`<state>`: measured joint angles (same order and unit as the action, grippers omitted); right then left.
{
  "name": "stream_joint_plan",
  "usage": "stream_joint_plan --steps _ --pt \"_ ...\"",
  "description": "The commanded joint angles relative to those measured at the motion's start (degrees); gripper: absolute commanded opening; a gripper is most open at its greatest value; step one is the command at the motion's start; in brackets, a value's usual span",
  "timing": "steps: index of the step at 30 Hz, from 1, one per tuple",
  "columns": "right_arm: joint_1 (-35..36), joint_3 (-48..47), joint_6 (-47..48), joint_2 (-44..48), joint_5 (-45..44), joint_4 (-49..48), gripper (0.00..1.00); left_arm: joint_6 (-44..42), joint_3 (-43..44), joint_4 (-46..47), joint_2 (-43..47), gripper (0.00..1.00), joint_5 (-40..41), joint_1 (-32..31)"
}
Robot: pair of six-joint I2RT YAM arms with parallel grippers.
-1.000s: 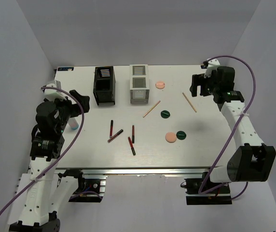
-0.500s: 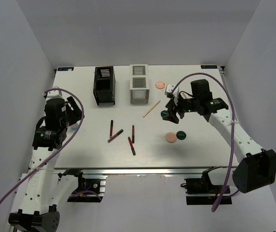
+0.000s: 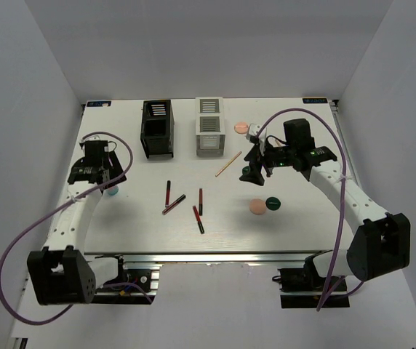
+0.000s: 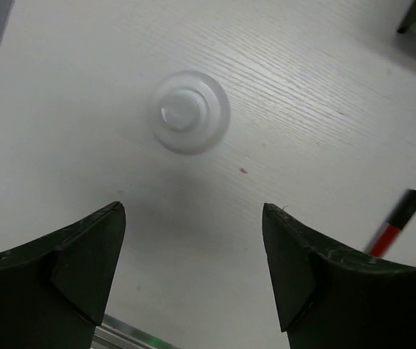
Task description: Organize the makeup
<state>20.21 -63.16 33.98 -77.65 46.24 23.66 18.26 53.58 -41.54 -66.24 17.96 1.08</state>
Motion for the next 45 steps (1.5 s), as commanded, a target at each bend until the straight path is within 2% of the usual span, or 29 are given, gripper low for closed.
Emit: stream_joint_plan --steps 1,6,10,14,17,22,24,27,30,32,33,35,37,38,39,41,45 --pt "-0.52 0.23 -0.67 -0.05 0.69 -2.39 0.8 -4.54 0.56 5.59 -2.56 0.85 -1.16 3.91" --pt "-0.87 0.58 -1.81 -0.31 0.7 -2.92 0.81 -7.36 -2.51 12.17 -5.56 0.85 -2.48 4.63" --pt "-0.96 -0.04 -2.07 -0.93 1.05 -2.48 0.81 -8.15 -5.41 22.35 -9.16 0.83 -6.7 5.07" --pt "-1.05 -1.53 -1.46 -1.8 0.61 -0.64 0.81 -8.33 -5.33 25.63 -11.71 0.8 -7.32 5.16" --pt "-1.13 -1.88 -1.54 -1.89 0.08 -0.46 0.81 -7.72 -5.77 26.68 -11.11 0.73 -5.39 5.33" --pt "-1.22 -1.1 -2.77 -1.89 0.43 -0.9 0.81 -7.19 -9.01 29.85 -7.68 0.52 -2.58 5.6" --pt "-1.22 -1.09 -2.95 -1.98 0.78 -0.9 0.81 -7.1 -9.81 30.81 -6.45 0.49 -2.4 5.6" --pt "-1.31 -1.27 -3.04 -2.33 0.87 -0.9 0.81 -6.84 -10.43 31.43 -5.92 0.39 -3.19 5.51" --pt "-1.31 -1.44 -2.95 -2.6 0.87 -0.81 0.81 -6.14 -9.38 31.35 -4.44 0.17 -7.13 5.6" --pt "-1.22 -1.53 -2.95 -2.51 0.78 -0.63 0.79 -3.51 -6.67 30.99 -2.77 0.0 -13.08 5.6" --pt "-1.22 -1.44 -2.95 -2.42 0.7 -0.63 0.78 -2.02 -5.6 31.34 -1.71 0.0 -14.69 5.25" --pt "-1.31 -1.27 -5.23 -2.59 0.0 -1.86 0.63 2.82 -1.49 31.17 1.19 0.0 -17.85 3.85" --pt "-1.31 -1.62 -6.2 -2.95 -0.01 -1.34 0.41 5.98 1.86 30.64 1.29 0.0 -21.01 2.7" --pt "-1.31 -1.71 -6.64 -3.04 0.34 -1.42 0.15 6.78 5.1 30.21 0.94 0.0 -21.99 0.7" --pt "-1.31 -1.62 -6.82 -3.12 0.6 -1.42 0.01 7.31 6.61 30.2 0.67 0.0 -21.91 -0.19" --pt "-1.31 -1.62 -7.52 -3.12 0.87 -1.86 0.0 8.8 9.16 31.25 -0.64 0.0 -20.86 -4.31" --pt "-1.49 -1.62 -7.43 -2.6 0.17 -2.21 0.0 11.09 15.47 35.29 -4.24 0.0 -16.22 -8.54"
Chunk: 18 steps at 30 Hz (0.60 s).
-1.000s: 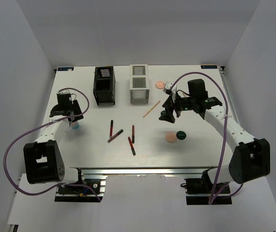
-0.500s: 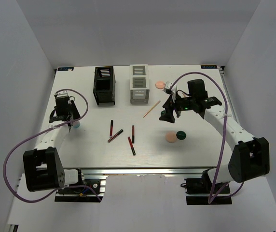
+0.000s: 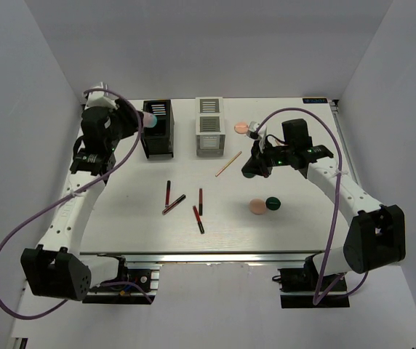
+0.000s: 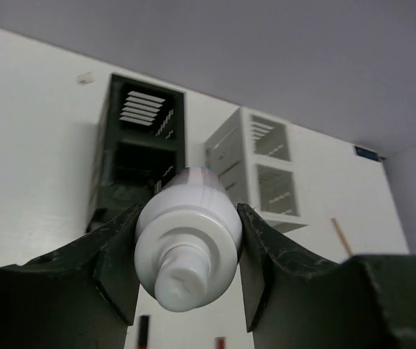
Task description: Organize the makeup
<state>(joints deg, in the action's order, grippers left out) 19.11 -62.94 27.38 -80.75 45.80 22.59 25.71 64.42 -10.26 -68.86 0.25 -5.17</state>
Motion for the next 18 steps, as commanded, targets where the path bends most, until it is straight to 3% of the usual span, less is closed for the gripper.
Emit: stream_joint_plan --steps 1,11,18 --pt "-0.39 -1.84 -0.83 0.59 0.52 -1.06 0.0 3.55 6.14 4.8 -3.02 0.0 2.38 -3.08" --pt "-1.09 -0.61 -1.01 2.09 -0.45 -1.76 0.0 -3.82 32.24 2.81 -28.59 0.0 13.36 -5.55" --pt "-2.33 -0.26 -1.27 2.7 -0.89 -1.85 0.0 -6.82 38.94 -0.46 -37.57 0.0 14.69 -5.55"
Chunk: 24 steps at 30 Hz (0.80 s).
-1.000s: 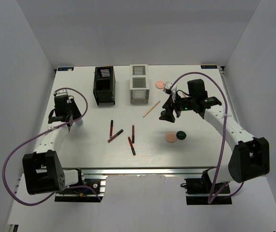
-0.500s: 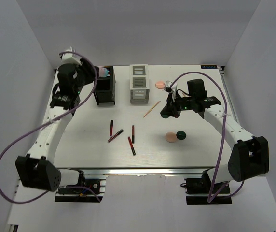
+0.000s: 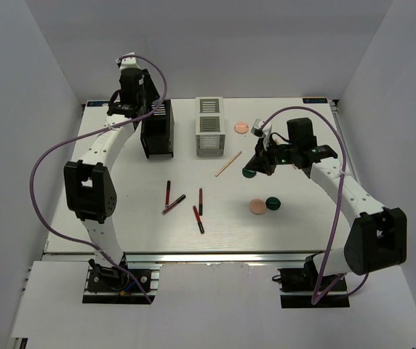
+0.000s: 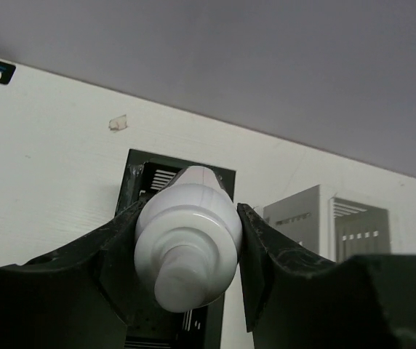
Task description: Organize the makeup
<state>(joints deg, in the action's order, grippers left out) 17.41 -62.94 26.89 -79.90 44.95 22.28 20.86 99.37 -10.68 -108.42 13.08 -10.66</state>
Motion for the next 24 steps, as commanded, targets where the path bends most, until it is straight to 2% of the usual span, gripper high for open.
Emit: stream_joint_plan --steps 1,8,9,11,12,14,16,22,24 --pt "-0.8 -0.26 -0.79 1.85 -0.12 -1.54 0.0 -2.14 3.99 -0.31 1.38 0.0 1.69 -0.07" --pt "-1.24 -0.96 -0.7 0.89 0.23 -1.54 0.0 -4.16 4.16 -2.41 -2.49 0.0 1.95 -0.07" --pt "-1.32 -1.22 -0.7 0.62 0.31 -1.37 0.0 -4.25 5.29 -2.68 -3.02 0.02 1.77 -0.07" --pt "-1.33 -1.4 -0.7 0.36 0.23 -1.28 0.0 -4.34 6.44 -4.0 -4.42 0.12 1.6 -0.07" --pt "-1.33 -1.49 -0.79 0.27 0.31 -1.28 0.0 -4.51 7.23 -4.44 -4.69 0.28 1.68 -0.07" --pt "-1.24 -1.4 -0.88 0.09 0.49 -1.1 0.01 -4.6 7.33 -4.96 -5.04 0.38 1.77 -0.07" --pt "-1.33 -1.4 -1.05 0.01 0.67 -1.01 0.1 -4.6 7.06 -5.06 -5.05 0.5 2.3 -0.07" --pt "-1.24 -1.49 -1.06 -0.43 0.75 -0.66 0.2 -4.25 6.89 -5.32 -3.99 0.6 1.69 -0.07" --pt "-1.33 -1.31 -1.06 -0.43 0.75 -0.58 0.23 -3.9 6.89 -5.49 -3.47 0.68 1.33 -0.07"
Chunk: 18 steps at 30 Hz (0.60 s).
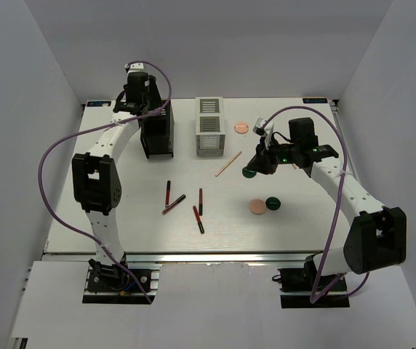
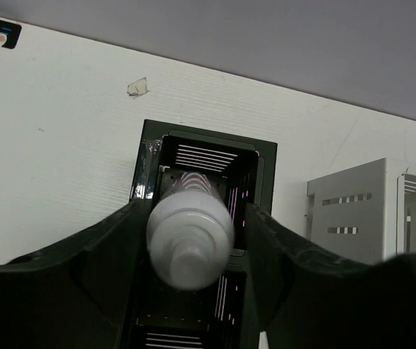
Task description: Organize the makeup
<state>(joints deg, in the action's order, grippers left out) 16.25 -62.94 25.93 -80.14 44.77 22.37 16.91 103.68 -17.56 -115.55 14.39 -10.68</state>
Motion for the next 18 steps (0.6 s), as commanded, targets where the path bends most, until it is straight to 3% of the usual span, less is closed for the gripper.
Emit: stream_joint_plan --steps 1,4,8,10,11,12,13,16,18 --pt "-0.17 -1.4 -0.09 -0.19 0.76 -0.66 0.25 0.14 2.49 1.3 4.53 0.71 -0.24 -0.05" --pt "-0.17 -1.14 -0.09 -0.11 0.84 -0.57 0.33 0.5 1.71 1.3 6.81 0.84 -0.77 -0.05" --pt "-0.17 -0.87 -0.27 -0.02 1.02 -0.49 0.37 1.54 0.56 0.6 10.5 0.85 -1.03 -0.05" --pt "-0.08 -0.7 -0.27 0.16 0.93 -0.48 0.37 2.43 -1.8 0.51 13.31 0.68 -1.29 -0.05" --pt "-0.17 -0.7 -0.18 0.25 0.93 -0.49 0.36 3.65 -3.12 0.34 17.16 0.51 -1.38 -0.05" --pt "-0.17 -0.52 -0.18 0.33 0.84 -0.49 0.33 4.53 -6.52 0.16 19.46 0.09 -1.82 -0.05" --pt "-0.08 -0.35 -0.09 0.51 0.67 -0.49 0.3 5.41 -8.82 -0.28 22.09 0.0 -2.26 -0.05" --pt "-0.17 0.97 -0.44 0.86 1.28 -1.19 0.06 9.89 -21.17 -0.98 33.95 0.0 -7.69 -0.13" --pt "-0.08 1.59 -1.23 0.95 1.63 -1.63 0.02 12.17 -27.19 -2.82 40.89 0.09 -11.39 -0.92"
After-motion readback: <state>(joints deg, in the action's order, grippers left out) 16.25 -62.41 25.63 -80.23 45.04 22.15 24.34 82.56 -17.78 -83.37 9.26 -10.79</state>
